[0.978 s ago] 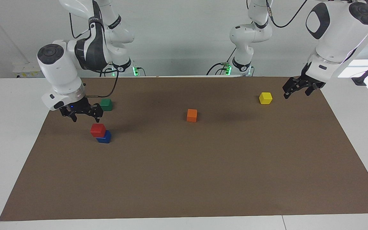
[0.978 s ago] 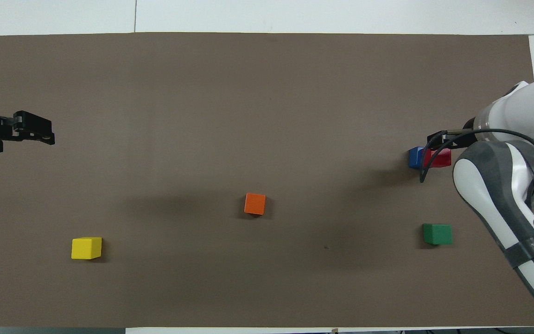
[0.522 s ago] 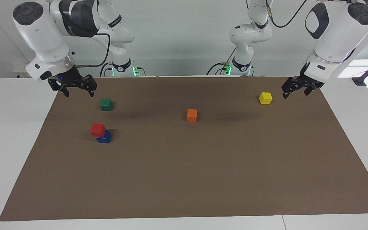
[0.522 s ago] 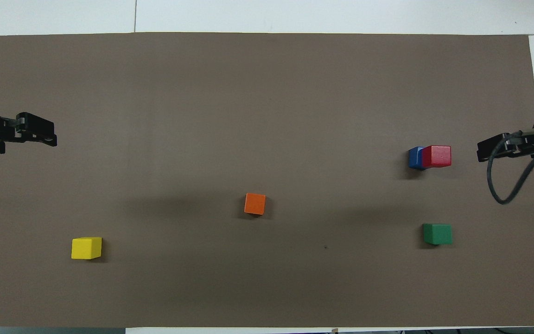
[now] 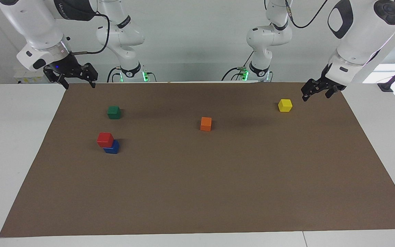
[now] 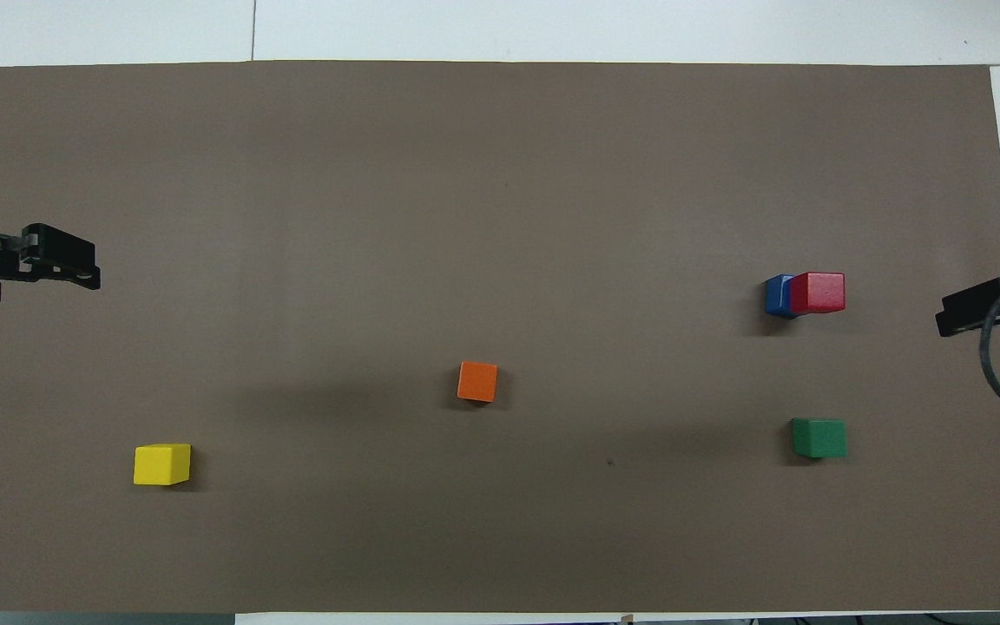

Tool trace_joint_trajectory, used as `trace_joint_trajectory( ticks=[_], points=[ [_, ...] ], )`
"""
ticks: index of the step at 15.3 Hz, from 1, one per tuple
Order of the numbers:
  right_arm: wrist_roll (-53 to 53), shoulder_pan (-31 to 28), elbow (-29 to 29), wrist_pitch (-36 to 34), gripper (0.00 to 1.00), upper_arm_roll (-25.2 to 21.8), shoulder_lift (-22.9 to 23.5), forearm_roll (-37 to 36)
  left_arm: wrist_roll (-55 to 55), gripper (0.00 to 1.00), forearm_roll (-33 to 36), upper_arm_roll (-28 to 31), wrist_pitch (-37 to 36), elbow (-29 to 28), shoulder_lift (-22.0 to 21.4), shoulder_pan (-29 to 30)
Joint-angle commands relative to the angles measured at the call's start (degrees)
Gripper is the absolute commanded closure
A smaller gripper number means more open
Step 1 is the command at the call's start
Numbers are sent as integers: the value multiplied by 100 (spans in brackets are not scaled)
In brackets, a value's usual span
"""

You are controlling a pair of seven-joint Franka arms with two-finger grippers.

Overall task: Transfer red block to right arm and stack on blue block
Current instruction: 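Open the right gripper and withdraw it from the cubes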

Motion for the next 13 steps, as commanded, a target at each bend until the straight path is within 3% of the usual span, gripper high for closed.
trace_joint_trajectory(
  ticks=[1,6,13],
  points=[
    [-131,-39,5,76,0,-46,152,76,76,0,-79,62,-111,24,-54,-45],
    [-69,-39,49,567,0,-38,170,-29,93,0,-79,71,-146,-29,-124,-72],
    [-61,-30,23,533,0,-38,144,-20,85,0,-79,89,-93,-29,-125,-72]
  ],
)
